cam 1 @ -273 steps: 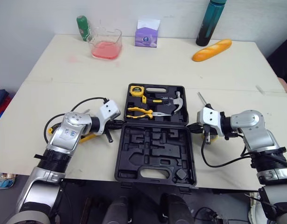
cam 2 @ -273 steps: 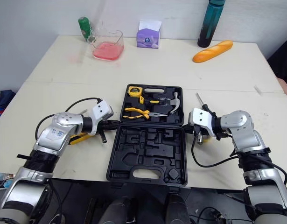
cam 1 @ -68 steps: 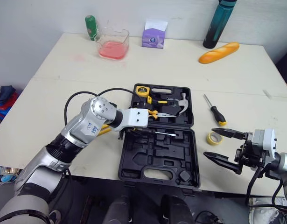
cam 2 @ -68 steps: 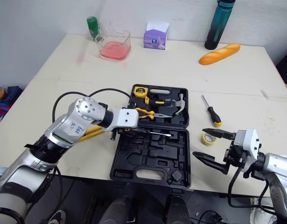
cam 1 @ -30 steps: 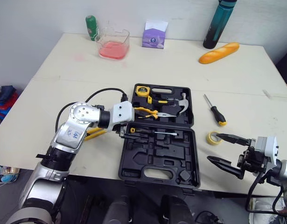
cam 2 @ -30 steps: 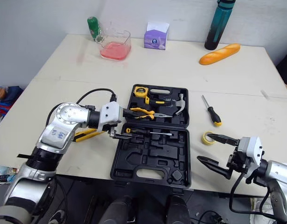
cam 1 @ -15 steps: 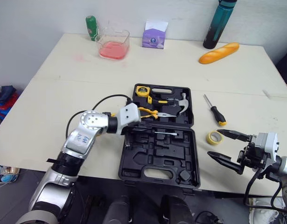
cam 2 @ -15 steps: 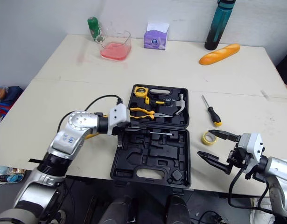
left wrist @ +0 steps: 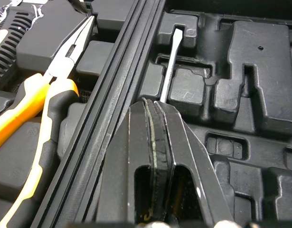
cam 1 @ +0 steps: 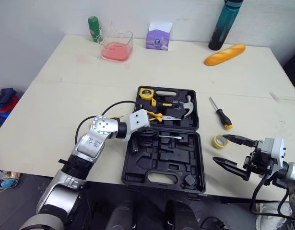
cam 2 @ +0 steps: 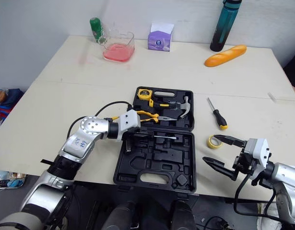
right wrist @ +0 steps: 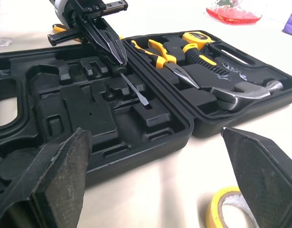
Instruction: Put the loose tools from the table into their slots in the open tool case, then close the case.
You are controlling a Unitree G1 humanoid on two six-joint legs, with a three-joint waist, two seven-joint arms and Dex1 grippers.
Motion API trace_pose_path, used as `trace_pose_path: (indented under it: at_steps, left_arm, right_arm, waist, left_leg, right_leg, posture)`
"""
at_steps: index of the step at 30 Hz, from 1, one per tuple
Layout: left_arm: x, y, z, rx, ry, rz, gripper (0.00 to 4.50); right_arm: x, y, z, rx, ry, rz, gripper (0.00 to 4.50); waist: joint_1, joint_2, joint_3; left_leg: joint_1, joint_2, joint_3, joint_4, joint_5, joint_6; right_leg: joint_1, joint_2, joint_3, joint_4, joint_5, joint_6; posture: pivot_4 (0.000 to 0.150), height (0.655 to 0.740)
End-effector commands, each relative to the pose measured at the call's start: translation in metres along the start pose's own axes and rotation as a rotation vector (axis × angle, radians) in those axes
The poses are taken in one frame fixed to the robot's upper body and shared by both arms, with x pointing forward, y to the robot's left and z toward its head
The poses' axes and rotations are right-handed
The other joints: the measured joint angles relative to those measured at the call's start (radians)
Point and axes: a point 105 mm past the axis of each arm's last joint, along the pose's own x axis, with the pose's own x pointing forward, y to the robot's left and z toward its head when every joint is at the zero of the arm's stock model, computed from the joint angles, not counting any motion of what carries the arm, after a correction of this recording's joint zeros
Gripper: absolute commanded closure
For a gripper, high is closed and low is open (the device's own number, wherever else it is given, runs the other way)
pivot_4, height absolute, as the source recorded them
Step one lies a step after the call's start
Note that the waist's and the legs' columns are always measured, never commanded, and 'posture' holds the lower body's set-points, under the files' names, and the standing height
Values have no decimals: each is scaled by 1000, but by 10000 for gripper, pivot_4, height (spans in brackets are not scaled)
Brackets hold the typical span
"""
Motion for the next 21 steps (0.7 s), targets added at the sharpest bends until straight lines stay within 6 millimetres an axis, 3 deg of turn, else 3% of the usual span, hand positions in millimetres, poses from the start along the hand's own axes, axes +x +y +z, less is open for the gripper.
trace_pose_path:
  at_steps: [1,8,12,21]
  left_arm:
    - [6,-5,-24,-23,95,-11,44206]
    - [21,-25,-46,-22,207,-79,44206]
    - [26,-38,-69,-52,283,-98,44206]
    - [33,-52,-82,-32,308,-125,44206]
  right_arm:
    - [0,0,8,-45,-19,-2,0]
    - [4,0,8,-45,-23,0,0]
    - [8,-2,8,-48,-27,1,0]
    - [13,-5,11,-58,-37,-5,0]
  waist:
    - [0,0,0]
    - [0,2,-5]
    - [1,5,-18]
    - [3,11,-33]
  left_leg:
    - [1,0,0,0,0,0]
    - [2,0,0,0,0,0]
    - [5,0,-1,0,-1,0]
    - [21,1,-4,-5,-10,3]
  right_leg:
    - [1,0,0,0,0,0]
    - [2,0,0,0,0,0]
    - [5,0,0,-2,0,0]
    - [26,0,0,-18,-1,1]
  posture:
    - [1500,7400]
    - [1500,7400]
    - [1500,7400]
    - [1500,7400]
